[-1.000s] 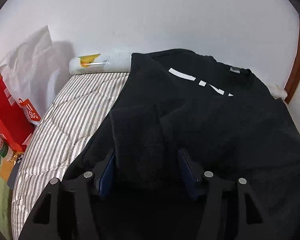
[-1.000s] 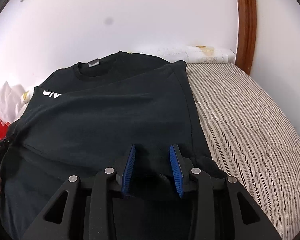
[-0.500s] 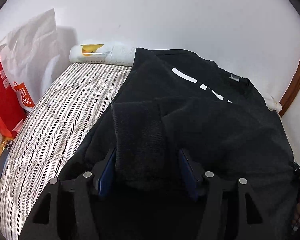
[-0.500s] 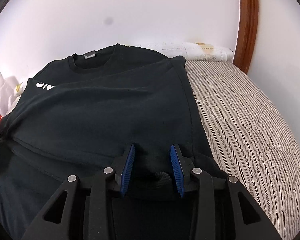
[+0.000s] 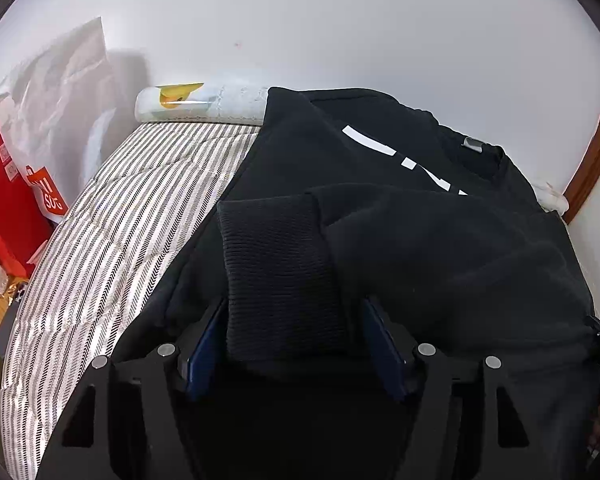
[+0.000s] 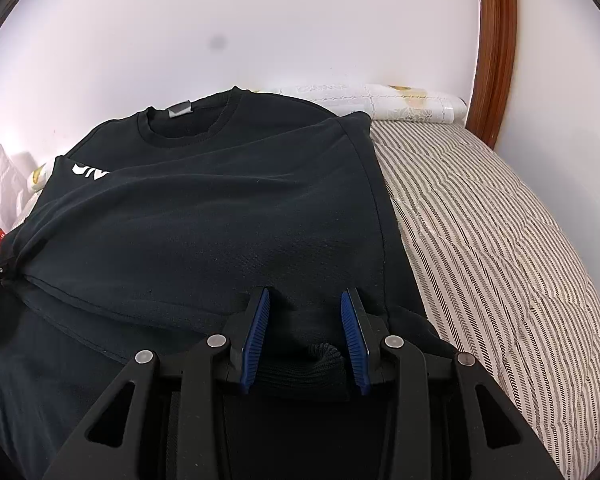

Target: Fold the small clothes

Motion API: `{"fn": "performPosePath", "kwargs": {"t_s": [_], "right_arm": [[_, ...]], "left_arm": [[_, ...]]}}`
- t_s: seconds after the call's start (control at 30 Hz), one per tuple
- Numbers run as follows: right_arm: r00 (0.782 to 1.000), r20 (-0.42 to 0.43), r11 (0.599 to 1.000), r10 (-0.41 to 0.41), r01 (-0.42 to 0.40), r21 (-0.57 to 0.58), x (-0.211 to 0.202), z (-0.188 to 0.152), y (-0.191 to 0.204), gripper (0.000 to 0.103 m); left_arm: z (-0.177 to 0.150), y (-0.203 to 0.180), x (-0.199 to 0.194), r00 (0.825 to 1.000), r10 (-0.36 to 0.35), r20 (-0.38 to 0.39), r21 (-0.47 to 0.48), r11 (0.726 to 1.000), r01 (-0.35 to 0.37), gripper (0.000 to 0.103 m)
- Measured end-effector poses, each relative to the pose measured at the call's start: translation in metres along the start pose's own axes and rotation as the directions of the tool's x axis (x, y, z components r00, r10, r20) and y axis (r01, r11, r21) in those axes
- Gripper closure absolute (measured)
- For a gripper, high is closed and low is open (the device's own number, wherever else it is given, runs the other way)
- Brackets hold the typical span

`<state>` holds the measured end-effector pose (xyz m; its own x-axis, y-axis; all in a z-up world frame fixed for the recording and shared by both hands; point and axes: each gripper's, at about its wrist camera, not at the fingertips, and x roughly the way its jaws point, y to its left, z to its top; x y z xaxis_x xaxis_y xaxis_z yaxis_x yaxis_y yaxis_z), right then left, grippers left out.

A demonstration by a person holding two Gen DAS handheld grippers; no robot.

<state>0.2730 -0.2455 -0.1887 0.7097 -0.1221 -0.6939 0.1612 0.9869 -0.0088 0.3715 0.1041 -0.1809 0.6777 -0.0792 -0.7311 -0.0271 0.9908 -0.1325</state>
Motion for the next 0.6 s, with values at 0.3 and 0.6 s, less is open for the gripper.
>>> {"fn": "performPosePath", "kwargs": {"t_s": [0.3, 0.6], "right_arm": [[1.000, 0.000, 1.000, -0.006, 0.006, -0.005, 0.0004, 0.0000, 0.0010, 0.066], [0.998, 0.018, 0.998, -0.063, 0.063, -0.028, -0.0047, -0.0018, 0.0069, 0.064]], "left_arm": [[0.0010, 0.0017, -0.0002, 1.000, -0.006, 0.002, -0.002, 1.000, 0.006, 0.037], [0.0007, 0.0004, -0.0045, 1.000, -0.019, 0.012, 0.000, 1.000, 0.019, 0.030]]}}
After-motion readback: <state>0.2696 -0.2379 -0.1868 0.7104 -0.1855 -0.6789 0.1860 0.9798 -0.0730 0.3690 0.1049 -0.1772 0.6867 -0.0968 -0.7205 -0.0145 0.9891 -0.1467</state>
